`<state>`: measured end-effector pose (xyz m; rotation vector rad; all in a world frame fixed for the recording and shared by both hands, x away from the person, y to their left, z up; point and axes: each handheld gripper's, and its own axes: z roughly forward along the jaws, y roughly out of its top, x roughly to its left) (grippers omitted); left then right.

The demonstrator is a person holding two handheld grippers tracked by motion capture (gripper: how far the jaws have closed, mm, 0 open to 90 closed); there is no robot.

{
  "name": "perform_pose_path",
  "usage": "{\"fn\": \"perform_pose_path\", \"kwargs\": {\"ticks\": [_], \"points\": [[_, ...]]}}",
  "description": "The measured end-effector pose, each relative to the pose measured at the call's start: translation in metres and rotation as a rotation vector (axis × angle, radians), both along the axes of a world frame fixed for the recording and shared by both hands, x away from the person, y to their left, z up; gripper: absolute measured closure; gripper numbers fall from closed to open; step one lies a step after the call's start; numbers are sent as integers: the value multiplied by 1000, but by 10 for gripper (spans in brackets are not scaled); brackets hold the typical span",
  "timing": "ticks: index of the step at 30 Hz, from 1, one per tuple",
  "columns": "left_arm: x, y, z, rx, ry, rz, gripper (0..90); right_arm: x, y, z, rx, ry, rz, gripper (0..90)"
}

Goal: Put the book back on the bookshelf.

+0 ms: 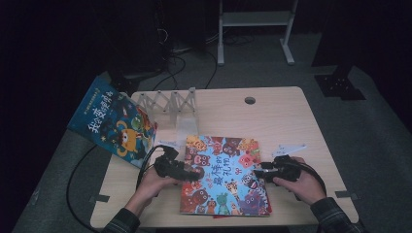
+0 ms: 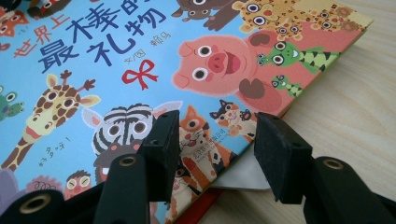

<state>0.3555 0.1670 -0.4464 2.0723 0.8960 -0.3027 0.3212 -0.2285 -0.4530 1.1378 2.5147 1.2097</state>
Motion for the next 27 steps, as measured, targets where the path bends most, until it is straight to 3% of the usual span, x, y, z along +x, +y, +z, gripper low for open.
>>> {"fn": "perform_pose_path", "kwargs": {"ticks": [8, 21, 27], "points": [[3, 2, 3, -39, 8, 23, 164, 0, 1, 1, -11, -8, 4, 493], [3, 7, 12, -106, -28, 44, 369, -1, 0, 3, -9, -7, 3, 491], [3, 4, 20, -111, -51, 30, 343, 0, -1, 3, 3, 3, 0, 490]]}}
